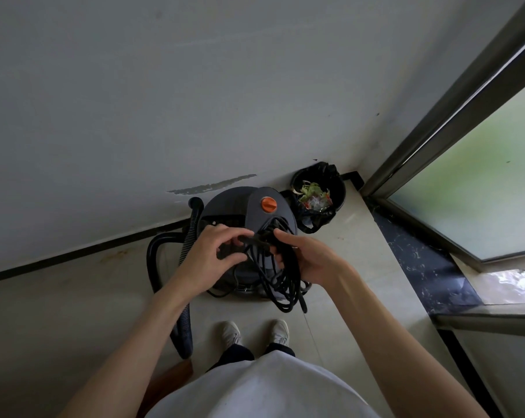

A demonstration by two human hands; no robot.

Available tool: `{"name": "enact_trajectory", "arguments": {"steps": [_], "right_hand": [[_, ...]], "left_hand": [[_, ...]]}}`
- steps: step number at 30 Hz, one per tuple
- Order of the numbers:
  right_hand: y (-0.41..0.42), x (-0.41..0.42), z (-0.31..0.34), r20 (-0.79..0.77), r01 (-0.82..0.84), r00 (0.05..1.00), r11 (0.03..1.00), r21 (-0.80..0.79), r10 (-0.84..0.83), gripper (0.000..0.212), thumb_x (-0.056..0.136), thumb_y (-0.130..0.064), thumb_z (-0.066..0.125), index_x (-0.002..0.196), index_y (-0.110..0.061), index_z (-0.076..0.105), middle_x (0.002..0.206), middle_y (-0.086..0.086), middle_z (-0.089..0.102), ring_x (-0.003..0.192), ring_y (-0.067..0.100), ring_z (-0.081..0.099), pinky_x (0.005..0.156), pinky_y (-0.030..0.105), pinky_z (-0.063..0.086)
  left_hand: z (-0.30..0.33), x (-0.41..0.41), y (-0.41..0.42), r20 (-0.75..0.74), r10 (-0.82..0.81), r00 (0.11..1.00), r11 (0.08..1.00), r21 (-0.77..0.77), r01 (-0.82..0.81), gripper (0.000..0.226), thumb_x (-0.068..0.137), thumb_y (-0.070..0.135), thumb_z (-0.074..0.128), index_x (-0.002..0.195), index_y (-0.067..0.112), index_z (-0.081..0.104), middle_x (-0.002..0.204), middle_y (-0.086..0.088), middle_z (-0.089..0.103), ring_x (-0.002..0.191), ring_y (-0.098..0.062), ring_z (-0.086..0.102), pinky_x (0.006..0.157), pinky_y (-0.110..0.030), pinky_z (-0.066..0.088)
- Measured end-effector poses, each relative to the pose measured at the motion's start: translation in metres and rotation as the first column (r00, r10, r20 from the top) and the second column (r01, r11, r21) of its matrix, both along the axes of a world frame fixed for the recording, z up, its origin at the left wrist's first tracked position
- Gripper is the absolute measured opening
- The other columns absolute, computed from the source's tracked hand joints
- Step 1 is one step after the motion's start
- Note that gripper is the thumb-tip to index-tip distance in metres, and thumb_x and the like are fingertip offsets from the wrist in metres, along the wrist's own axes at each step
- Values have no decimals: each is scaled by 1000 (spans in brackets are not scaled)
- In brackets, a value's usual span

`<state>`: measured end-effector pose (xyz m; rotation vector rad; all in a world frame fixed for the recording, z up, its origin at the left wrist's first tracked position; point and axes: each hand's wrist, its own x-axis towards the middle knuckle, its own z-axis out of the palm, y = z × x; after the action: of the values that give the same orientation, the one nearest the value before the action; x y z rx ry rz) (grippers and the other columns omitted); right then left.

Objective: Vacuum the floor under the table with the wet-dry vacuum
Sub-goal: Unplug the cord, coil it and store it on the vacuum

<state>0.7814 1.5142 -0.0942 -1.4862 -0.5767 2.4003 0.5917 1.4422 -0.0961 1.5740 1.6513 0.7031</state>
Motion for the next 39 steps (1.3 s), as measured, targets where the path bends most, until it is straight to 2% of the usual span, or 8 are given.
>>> {"name": "enact_trajectory", "arguments": {"steps": [6,11,14,23,27,30,34,39], "right_hand": [[-1,1,3,-6,-41,999,998,43,42,20,91,-19,61,100,-1,62,73,7,64,55,11,57,53,21,49],[-1,-4,10,51,-165,986,970,177,158,23,90,-24,62,93,-1,66,74,7,67,57,12,54,56,22,47],[0,-3,14,57,-218,976,953,209,210,25,91,-27,61,92,-2,66,73,5,65,57,12,53,53,21,47],[-5,4,20,-81,-204,974,973,111,213,27,99,-23,42,106,-4,59,76,5,69,63,14,58,60,23,50],[-4,7,24,-135,-234,959,965,121,249,27,100,-19,36,109,-5,58,81,5,70,67,14,58,61,21,50],[-4,10,25,-197,-265,936,952,151,292,28,100,-15,34,113,-4,56,94,9,71,73,15,60,65,21,51],[-4,11,27,-209,-239,936,946,221,285,26,101,-9,37,113,0,57,105,15,68,72,14,67,64,22,54],[-6,7,28,-212,-260,926,936,237,311,23,100,-7,39,108,-1,60,99,14,70,79,18,69,75,25,57]], "left_hand": [[14,16,8,236,191,953,981,-37,-188,22,81,7,69,79,29,67,73,16,66,75,8,60,68,-4,41],[24,19,12,435,323,840,945,-101,-311,9,85,11,65,79,18,65,72,5,67,63,5,59,62,-8,45],[27,21,15,477,376,794,924,-131,-359,9,85,10,64,80,18,67,67,10,67,59,4,58,62,-9,45],[33,21,21,449,330,830,944,-136,-302,11,88,10,61,81,15,68,63,6,69,57,-5,61,54,-16,47],[38,22,25,374,246,894,969,-109,-221,19,89,11,60,80,26,69,69,12,70,64,-1,63,67,-20,51],[45,20,30,231,118,966,992,-74,-104,20,86,17,65,78,34,69,74,15,70,70,-1,63,74,-22,50],[55,20,35,116,2,993,997,-81,7,23,80,19,72,72,40,67,69,21,69,70,4,63,70,-10,47],[61,24,37,44,-28,999,995,-100,32,20,78,22,74,70,39,67,66,20,67,65,8,61,60,-4,42]]}}
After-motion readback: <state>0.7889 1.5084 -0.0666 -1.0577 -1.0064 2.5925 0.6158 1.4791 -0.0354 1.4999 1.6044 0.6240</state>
